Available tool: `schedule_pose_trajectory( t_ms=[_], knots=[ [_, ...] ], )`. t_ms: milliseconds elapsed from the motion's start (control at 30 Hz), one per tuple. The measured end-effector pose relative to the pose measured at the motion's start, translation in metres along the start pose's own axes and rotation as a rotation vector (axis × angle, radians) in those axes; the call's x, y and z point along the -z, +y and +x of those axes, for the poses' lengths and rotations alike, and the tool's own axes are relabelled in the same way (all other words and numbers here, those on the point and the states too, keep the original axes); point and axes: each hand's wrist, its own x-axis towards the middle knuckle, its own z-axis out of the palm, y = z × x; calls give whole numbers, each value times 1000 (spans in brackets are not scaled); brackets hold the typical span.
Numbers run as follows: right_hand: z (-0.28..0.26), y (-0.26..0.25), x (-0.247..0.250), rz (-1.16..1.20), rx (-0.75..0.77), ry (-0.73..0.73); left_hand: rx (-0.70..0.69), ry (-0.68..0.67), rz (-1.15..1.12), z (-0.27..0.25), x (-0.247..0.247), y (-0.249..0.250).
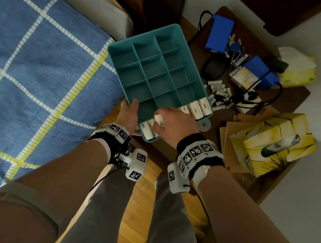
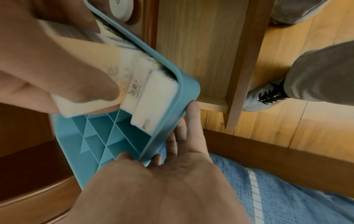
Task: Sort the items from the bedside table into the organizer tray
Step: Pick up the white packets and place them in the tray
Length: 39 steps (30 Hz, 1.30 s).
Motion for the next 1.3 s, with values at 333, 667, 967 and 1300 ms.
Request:
schedule_pose_trajectory(
  t_ms=[333, 667, 967, 1300],
  knots=[
    [-1, 8, -2, 50, -18, -50, -72, 46, 2, 10, -2, -15],
    [-9, 17, -3, 124, -179, 181, -51, -219, -29, -3, 6, -13],
    [-15, 18, 8, 130, -163, 238, -365, -164, 276, 13, -2, -24],
    [-22, 22, 9, 343, -270, 292, -416, -42, 499, 33, -13, -26]
  ],
)
